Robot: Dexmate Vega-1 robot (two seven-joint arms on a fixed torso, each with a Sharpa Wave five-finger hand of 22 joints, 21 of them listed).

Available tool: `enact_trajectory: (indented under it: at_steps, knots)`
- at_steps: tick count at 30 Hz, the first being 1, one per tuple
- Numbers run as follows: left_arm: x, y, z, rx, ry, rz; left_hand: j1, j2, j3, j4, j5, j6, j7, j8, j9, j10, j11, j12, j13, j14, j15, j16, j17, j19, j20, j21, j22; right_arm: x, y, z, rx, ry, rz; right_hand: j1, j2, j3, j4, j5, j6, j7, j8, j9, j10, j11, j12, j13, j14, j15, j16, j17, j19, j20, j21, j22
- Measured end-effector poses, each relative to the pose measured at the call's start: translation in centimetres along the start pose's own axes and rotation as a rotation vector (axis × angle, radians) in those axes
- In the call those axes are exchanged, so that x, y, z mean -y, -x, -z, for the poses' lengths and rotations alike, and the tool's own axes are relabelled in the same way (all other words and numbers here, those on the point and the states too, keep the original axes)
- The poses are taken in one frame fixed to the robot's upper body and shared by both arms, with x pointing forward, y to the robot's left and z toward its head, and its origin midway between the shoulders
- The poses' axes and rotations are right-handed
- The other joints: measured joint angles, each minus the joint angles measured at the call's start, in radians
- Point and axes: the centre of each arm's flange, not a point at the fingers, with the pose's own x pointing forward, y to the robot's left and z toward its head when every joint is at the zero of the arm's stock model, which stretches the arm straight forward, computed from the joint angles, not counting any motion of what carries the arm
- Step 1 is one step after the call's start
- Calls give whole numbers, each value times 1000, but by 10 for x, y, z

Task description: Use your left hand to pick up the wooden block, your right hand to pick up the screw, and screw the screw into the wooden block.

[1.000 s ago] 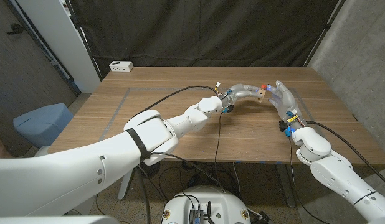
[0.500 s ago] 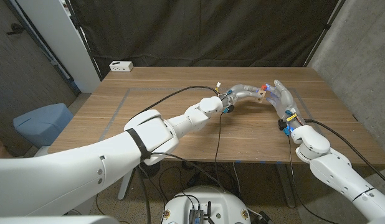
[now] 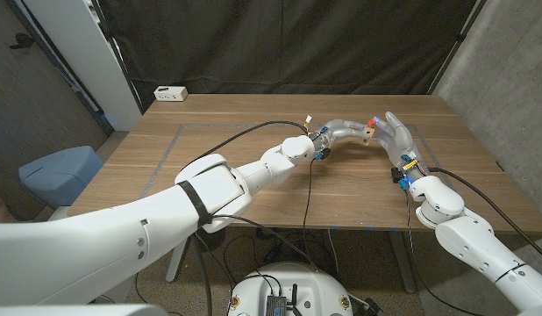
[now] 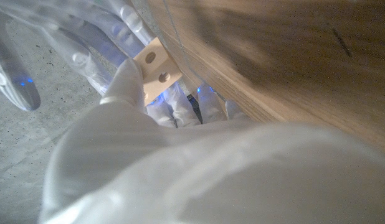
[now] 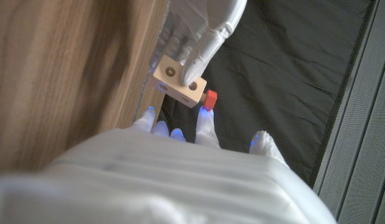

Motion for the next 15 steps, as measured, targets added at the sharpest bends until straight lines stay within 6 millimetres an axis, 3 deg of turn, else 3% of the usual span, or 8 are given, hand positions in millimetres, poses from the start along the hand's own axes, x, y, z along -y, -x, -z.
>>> enact_trajectory:
  at_steps: [15]
  knots:
    - [1, 0, 0, -3, 0, 1, 0, 0, 0, 0, 3, 0, 0, 0, 0, 1, -1, 0, 0, 0, 0, 0, 0, 0, 0, 0, 0, 1, 3, 3, -6, -4, 11, 0, 0, 0, 0, 0, 47, 4, 8, -2, 4, -11, 8, 0, 0, 0, 0, 0, 0, 0, 0, -3]
